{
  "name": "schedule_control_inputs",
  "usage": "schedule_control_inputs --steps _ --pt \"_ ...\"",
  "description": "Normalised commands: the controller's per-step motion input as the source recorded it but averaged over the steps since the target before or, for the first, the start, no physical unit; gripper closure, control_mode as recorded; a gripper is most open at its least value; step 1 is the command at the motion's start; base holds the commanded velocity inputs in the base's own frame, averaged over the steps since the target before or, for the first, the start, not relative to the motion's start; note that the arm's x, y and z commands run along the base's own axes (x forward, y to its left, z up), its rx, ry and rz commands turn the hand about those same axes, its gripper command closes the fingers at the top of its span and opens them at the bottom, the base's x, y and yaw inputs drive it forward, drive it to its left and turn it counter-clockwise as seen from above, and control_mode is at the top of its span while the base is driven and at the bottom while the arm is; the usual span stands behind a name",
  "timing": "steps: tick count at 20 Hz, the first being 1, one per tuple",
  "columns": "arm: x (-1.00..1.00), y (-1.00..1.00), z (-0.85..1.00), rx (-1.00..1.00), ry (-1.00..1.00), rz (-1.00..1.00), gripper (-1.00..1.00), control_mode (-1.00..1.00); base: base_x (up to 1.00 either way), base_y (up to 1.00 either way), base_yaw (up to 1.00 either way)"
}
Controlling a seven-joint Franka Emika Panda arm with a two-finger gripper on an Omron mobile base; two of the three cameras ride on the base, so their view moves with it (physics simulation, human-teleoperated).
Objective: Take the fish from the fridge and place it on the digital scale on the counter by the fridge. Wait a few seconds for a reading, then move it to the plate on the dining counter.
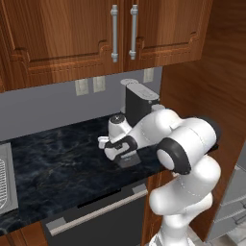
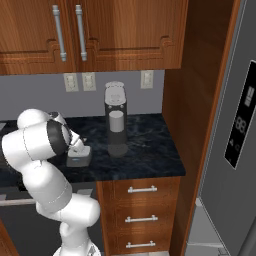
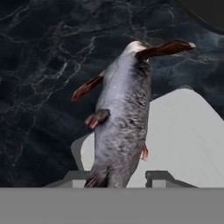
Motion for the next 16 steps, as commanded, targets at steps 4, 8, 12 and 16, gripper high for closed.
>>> schedule_control_inputs --steps 4,8,12,16 --pt "-0.52 0.0 0.01 0.0 -0.07 -0.01 1.0 -1.0 0.0 0.0 0.0" --pt "-0.89 0.0 0.22 0.0 -0.21 0.0 1.0 -1.0 0.0 0.0 0.0" --pt "-1.0 -0.12 0.83 0.0 -0.4 0.0 1.0 -1.0 0.0 0.0 0.0" --pt "-1.0 -0.39 1.0 0.04 -0.39 0.0 1.0 -1.0 0.0 0.0 0.0"
